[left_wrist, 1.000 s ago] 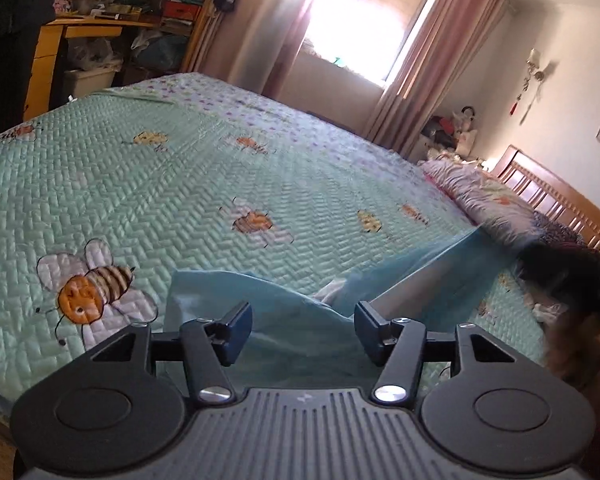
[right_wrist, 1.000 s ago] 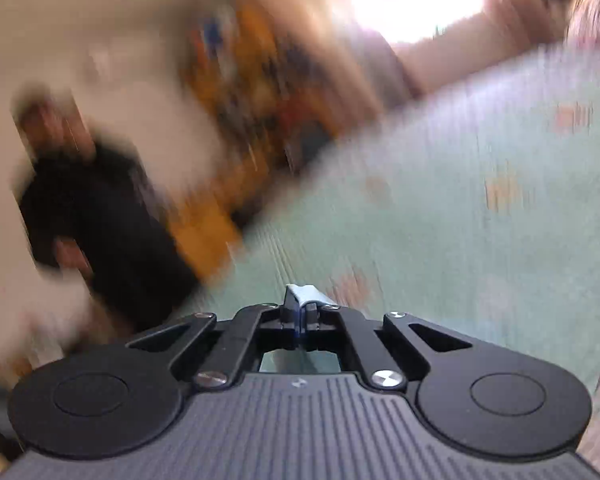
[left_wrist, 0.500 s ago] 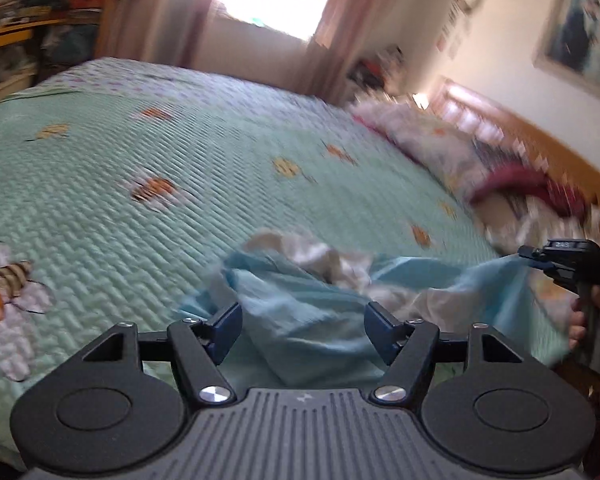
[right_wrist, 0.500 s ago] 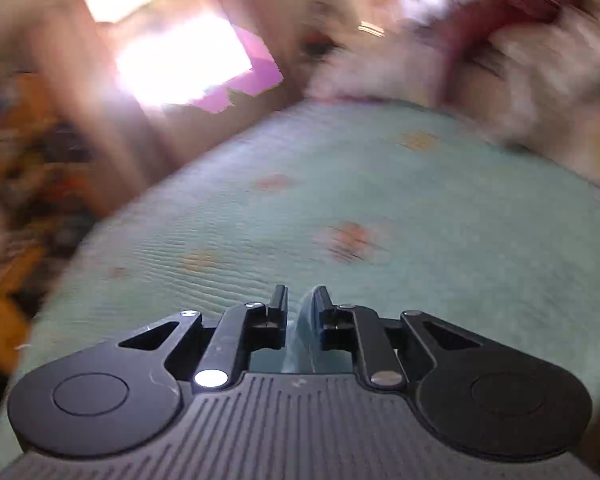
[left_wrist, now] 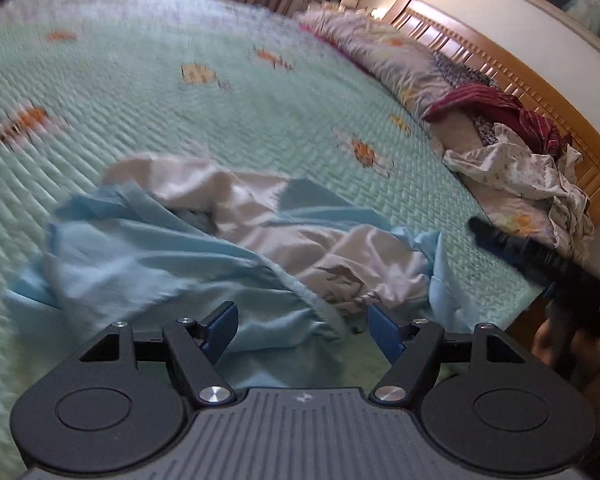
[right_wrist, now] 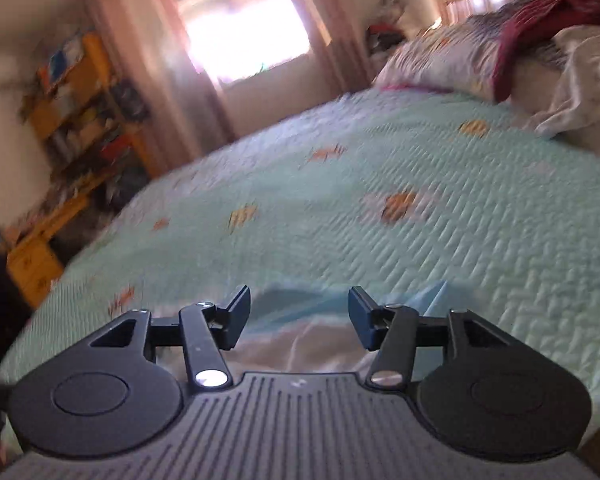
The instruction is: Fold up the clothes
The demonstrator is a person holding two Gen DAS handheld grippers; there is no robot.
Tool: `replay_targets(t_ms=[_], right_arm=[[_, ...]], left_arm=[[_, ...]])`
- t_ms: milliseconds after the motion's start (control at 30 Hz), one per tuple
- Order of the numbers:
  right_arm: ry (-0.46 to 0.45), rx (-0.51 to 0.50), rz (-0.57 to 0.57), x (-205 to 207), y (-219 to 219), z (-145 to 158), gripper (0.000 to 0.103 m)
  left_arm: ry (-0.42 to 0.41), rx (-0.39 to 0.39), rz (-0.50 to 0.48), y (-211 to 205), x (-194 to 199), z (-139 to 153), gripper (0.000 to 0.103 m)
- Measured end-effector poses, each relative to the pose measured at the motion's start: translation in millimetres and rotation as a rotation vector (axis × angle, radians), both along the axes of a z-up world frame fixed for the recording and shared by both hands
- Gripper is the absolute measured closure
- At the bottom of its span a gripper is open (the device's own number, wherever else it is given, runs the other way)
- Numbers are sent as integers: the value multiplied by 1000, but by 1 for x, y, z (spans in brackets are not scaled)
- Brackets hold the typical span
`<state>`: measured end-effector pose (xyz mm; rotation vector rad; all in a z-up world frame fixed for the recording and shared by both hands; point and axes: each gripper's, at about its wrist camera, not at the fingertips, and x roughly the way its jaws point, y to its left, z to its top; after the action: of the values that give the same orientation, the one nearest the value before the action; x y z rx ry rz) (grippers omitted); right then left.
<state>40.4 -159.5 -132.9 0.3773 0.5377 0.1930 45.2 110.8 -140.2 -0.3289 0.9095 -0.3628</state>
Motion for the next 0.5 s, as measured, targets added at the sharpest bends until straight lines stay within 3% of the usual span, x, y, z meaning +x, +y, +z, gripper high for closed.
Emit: replay_targets(t_ms=[233,333,500], right_arm=[[66,72,32,3,4,-20,47],[71,93,16,2,-2,-23,46],[77,109,14,2,-7,-30,44]], left_arm=[[156,-57,158,-10,44,-29,29],[217,-53,214,-10,54,-38,37],[234,-73,257,-13,59,-36,38]])
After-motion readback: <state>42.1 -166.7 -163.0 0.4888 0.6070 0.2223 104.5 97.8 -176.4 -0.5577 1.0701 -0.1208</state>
